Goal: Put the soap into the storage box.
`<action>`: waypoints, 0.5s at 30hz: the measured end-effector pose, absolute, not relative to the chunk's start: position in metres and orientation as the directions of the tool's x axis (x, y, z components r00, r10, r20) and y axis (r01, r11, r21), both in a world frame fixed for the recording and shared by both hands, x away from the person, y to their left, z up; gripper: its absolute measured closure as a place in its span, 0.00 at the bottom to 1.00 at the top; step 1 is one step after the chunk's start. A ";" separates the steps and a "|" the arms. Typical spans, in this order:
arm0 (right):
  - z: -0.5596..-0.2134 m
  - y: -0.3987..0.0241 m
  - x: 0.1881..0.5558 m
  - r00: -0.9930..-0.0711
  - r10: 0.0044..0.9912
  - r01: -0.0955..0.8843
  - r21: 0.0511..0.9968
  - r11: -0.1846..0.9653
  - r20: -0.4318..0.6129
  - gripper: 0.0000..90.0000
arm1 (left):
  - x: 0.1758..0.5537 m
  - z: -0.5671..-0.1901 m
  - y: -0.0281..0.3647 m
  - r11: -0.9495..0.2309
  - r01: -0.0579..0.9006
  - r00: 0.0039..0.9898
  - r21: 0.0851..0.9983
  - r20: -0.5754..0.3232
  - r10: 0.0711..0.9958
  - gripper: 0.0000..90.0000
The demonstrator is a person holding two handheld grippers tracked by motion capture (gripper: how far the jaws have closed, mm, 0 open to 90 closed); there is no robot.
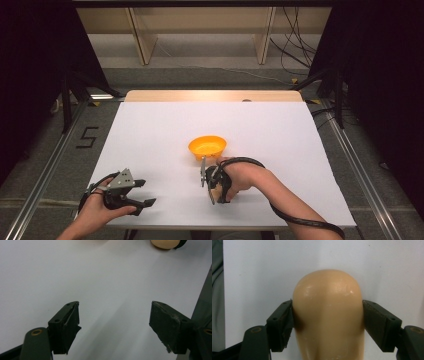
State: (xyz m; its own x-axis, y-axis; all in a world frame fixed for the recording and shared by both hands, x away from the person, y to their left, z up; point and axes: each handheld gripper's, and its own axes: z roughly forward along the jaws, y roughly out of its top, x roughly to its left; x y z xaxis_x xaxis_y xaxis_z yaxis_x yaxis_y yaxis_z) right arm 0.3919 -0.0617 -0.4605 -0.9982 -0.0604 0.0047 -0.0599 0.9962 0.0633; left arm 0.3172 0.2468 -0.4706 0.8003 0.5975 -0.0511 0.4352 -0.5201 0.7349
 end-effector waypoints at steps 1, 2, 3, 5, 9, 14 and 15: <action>-0.460 -0.061 0.392 -0.997 -0.071 -0.072 0.064 0.995 -0.004 0.33 | 0.317 -0.471 0.246 -0.514 0.438 0.798 0.738 -0.054 0.601 0.27; -0.460 -0.061 0.392 -0.998 -0.067 -0.067 0.061 0.996 -0.007 0.35 | 0.317 -0.471 0.246 -0.513 0.438 0.798 0.738 -0.057 0.599 0.27; -0.460 -0.061 0.392 -0.998 -0.067 -0.067 0.061 0.996 -0.007 0.35 | 0.317 -0.471 0.246 -0.513 0.438 0.798 0.738 -0.057 0.599 0.27; -0.460 -0.061 0.392 -1.000 -0.028 -0.028 0.071 0.997 -0.001 0.36 | 0.317 -0.471 0.246 -0.513 0.439 0.797 0.738 -0.056 0.601 0.27; -0.461 -0.060 0.395 -1.000 0.012 0.011 0.108 0.994 -0.010 0.36 | 0.317 -0.471 0.247 -0.520 0.436 0.800 0.735 -0.052 0.598 0.27; -0.461 -0.059 0.396 -0.999 0.049 0.048 0.122 0.991 -0.007 0.37 | 0.317 -0.471 0.247 -0.518 0.435 0.800 0.736 -0.052 0.598 0.27; -0.461 -0.060 0.397 -0.998 0.070 0.069 0.127 0.990 -0.004 0.37 | 0.317 -0.471 0.247 -0.513 0.437 0.797 0.739 -0.055 0.601 0.27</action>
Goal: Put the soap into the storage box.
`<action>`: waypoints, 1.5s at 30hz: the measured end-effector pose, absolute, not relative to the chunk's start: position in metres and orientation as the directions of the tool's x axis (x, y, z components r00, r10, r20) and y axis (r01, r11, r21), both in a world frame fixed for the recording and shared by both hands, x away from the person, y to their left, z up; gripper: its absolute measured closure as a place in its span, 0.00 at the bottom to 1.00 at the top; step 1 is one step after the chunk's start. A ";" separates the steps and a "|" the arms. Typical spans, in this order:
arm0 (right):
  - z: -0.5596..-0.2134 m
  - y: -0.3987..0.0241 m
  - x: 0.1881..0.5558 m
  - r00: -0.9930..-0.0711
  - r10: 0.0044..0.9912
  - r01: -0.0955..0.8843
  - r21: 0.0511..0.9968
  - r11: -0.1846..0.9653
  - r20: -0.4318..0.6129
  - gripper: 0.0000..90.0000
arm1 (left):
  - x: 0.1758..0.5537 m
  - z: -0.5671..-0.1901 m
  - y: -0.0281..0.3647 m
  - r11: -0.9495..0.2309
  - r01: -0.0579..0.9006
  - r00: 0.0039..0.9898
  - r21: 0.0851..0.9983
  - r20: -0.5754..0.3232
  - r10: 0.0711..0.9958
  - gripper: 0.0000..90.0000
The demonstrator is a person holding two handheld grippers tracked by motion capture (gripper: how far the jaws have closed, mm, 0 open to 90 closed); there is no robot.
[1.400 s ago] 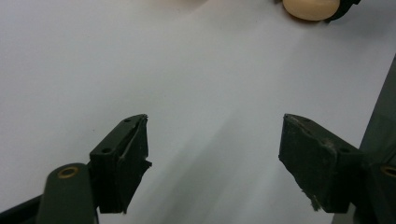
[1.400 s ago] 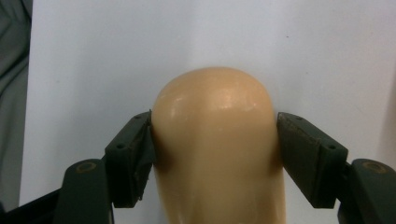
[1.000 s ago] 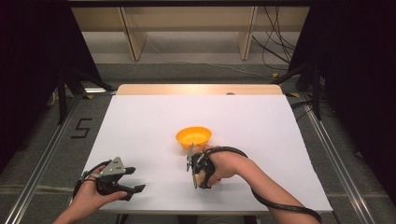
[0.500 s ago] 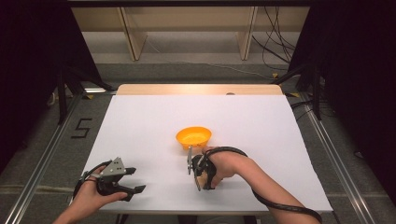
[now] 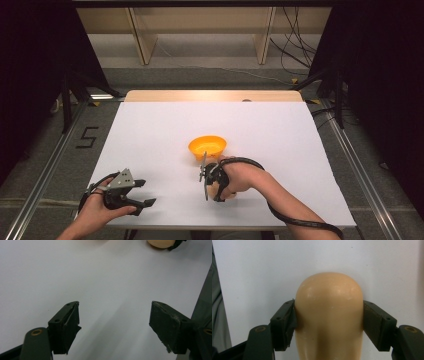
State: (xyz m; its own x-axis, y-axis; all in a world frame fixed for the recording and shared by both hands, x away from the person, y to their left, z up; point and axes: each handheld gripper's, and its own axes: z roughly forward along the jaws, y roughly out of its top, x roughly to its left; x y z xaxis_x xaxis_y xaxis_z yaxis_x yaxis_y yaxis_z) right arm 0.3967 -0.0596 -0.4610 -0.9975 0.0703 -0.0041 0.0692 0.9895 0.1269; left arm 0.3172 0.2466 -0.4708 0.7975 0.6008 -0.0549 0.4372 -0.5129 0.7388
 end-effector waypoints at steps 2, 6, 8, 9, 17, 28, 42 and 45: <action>-0.461 -0.060 0.397 -0.996 0.085 0.084 0.133 0.988 0.001 0.37 | 0.318 -0.470 0.247 -0.520 0.429 0.802 0.739 -0.047 0.595 0.27; -0.461 -0.063 0.398 -0.994 0.106 0.105 0.143 0.984 0.005 0.37 | 0.317 -0.471 0.246 -0.512 0.438 0.799 0.739 -0.059 0.599 0.27; -0.461 -0.064 0.399 -0.992 0.126 0.126 0.156 0.980 0.011 0.37 | 0.317 -0.471 0.246 -0.512 0.438 0.799 0.739 -0.059 0.599 0.27; -0.461 -0.064 0.400 -0.992 0.125 0.123 0.165 0.979 0.001 0.37 | 0.317 -0.471 0.247 -0.517 0.435 0.800 0.737 -0.053 0.598 0.27; -0.457 -0.066 0.403 -0.992 0.127 0.128 0.181 0.975 0.014 0.37 | 0.317 -0.471 0.246 -0.512 0.437 0.797 0.740 -0.056 0.601 0.27; -0.443 -0.071 0.400 -0.977 0.213 0.214 0.160 0.963 0.025 0.37 | 0.317 -0.471 0.244 -0.501 0.437 0.797 0.747 -0.063 0.601 0.27; -0.430 -0.080 0.409 -0.973 0.231 0.225 0.195 0.955 -0.007 0.37 | 0.317 -0.471 0.244 -0.492 0.431 0.800 0.757 -0.068 0.596 0.27; -0.427 -0.081 0.411 -0.974 0.227 0.219 0.203 0.954 -0.013 0.37 | 0.318 -0.470 0.246 -0.518 0.421 0.807 0.744 -0.047 0.589 0.27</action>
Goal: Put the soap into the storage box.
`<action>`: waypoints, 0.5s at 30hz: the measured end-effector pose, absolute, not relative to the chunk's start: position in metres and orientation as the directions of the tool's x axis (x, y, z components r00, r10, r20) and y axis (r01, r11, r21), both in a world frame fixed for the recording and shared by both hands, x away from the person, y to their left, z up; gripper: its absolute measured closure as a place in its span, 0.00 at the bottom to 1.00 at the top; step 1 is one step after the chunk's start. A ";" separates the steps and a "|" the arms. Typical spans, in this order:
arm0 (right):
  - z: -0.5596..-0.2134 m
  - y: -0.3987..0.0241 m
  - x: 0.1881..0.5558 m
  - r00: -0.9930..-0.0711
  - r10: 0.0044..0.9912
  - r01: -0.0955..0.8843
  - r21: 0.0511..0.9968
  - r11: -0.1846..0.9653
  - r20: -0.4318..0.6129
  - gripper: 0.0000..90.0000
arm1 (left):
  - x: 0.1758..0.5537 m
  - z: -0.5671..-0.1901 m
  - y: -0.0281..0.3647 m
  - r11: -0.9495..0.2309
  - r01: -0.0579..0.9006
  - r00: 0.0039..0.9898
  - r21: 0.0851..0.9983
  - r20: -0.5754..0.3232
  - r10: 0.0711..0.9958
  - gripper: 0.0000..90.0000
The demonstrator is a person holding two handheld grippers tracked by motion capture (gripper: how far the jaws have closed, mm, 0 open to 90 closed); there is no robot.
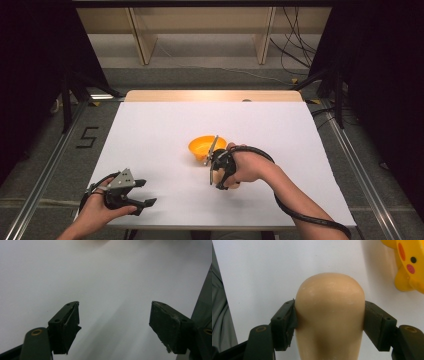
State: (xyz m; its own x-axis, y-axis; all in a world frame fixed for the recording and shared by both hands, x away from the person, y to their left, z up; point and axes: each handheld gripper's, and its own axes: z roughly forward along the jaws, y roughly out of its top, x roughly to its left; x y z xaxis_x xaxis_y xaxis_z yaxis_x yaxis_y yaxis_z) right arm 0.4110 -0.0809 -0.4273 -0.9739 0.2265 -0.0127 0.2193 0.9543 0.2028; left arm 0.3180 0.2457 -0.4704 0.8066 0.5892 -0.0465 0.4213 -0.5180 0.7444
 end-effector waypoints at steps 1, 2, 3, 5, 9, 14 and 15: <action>-0.427 -0.081 0.412 -0.976 0.215 0.206 0.210 0.956 -0.019 0.37 | 0.318 -0.470 0.246 -0.526 0.418 0.810 0.741 -0.041 0.585 0.27; -0.427 -0.081 0.412 -0.976 0.215 0.206 0.210 0.956 -0.019 0.37 | 0.318 -0.470 0.246 -0.526 0.418 0.810 0.741 -0.041 0.585 0.27; -0.425 -0.082 0.412 -0.973 0.232 0.223 0.203 0.953 -0.019 0.37 | 0.318 -0.470 0.246 -0.521 0.425 0.806 0.740 -0.047 0.590 0.27; -0.423 -0.082 0.411 -0.968 0.249 0.240 0.205 0.949 -0.018 0.37 | 0.317 -0.471 0.245 -0.502 0.441 0.796 0.744 -0.067 0.601 0.27; -0.421 -0.083 0.411 -0.962 0.271 0.260 0.204 0.944 -0.027 0.37 | 0.317 -0.471 0.245 -0.503 0.440 0.797 0.744 -0.065 0.601 0.27; -0.419 -0.085 0.412 -0.959 0.281 0.268 0.209 0.941 -0.037 0.37 | 0.317 -0.470 0.246 -0.503 0.440 0.797 0.744 -0.064 0.601 0.27; -0.419 -0.085 0.414 -0.963 0.267 0.252 0.216 0.943 -0.042 0.37 | 0.317 -0.470 0.246 -0.503 0.439 0.796 0.744 -0.063 0.601 0.27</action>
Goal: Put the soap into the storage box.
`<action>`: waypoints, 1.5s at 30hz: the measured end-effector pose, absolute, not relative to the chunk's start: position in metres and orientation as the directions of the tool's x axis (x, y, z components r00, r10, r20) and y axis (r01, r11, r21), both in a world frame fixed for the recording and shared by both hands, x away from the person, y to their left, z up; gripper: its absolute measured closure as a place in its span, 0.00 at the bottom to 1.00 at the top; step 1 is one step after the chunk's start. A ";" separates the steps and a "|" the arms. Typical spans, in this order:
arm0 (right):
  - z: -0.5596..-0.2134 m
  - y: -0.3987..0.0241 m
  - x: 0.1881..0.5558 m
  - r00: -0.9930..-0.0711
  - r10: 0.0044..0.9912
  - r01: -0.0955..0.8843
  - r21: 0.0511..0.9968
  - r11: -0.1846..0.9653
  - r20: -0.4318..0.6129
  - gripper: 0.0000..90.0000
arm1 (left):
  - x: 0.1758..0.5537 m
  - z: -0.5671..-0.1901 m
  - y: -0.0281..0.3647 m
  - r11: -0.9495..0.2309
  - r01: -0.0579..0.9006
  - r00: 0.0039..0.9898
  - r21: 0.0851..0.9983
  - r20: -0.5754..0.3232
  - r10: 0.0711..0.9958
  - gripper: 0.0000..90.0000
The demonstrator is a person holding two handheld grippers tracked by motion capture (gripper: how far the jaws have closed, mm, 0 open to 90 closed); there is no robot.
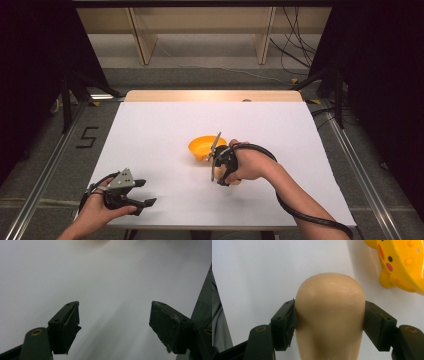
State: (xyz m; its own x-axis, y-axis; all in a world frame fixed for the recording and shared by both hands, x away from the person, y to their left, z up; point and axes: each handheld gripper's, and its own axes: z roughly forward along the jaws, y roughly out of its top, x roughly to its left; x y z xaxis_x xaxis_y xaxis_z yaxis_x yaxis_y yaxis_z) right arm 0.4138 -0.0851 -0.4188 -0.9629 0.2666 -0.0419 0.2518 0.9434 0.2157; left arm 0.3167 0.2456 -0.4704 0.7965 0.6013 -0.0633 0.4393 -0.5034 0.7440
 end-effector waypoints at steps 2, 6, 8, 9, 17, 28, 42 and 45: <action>-0.418 -0.087 0.416 -0.964 0.261 0.244 0.221 0.944 -0.047 0.37 | 0.317 -0.470 0.246 -0.510 0.436 0.797 0.742 -0.055 0.601 0.27; -0.416 -0.087 0.415 -0.956 0.290 0.275 0.215 0.937 -0.039 0.37 | 0.317 -0.470 0.246 -0.505 0.437 0.798 0.744 -0.062 0.599 0.27; -0.416 -0.088 0.416 -0.957 0.286 0.271 0.218 0.938 -0.041 0.37 | 0.317 -0.470 0.246 -0.506 0.438 0.800 0.743 -0.065 0.597 0.27; -0.416 -0.089 0.418 -0.963 0.263 0.246 0.230 0.942 -0.049 0.37 | 0.317 -0.471 0.246 -0.504 0.437 0.796 0.745 -0.060 0.602 0.27; -0.414 -0.088 0.419 -0.960 0.275 0.256 0.228 0.940 -0.055 0.37 | 0.317 -0.470 0.246 -0.508 0.439 0.800 0.741 -0.064 0.597 0.27; -0.409 -0.089 0.422 -0.952 0.297 0.271 0.247 0.930 -0.076 0.37 | 0.317 -0.470 0.247 -0.506 0.437 0.799 0.743 -0.062 0.599 0.27; -0.405 -0.087 0.430 -0.950 0.297 0.261 0.276 0.925 -0.099 0.37 | 0.317 -0.470 0.246 -0.506 0.436 0.799 0.744 -0.062 0.598 0.27; -0.402 -0.086 0.431 -0.948 0.301 0.262 0.288 0.921 -0.102 0.37 | 0.316 -0.470 0.245 -0.493 0.439 0.798 0.751 -0.074 0.598 0.27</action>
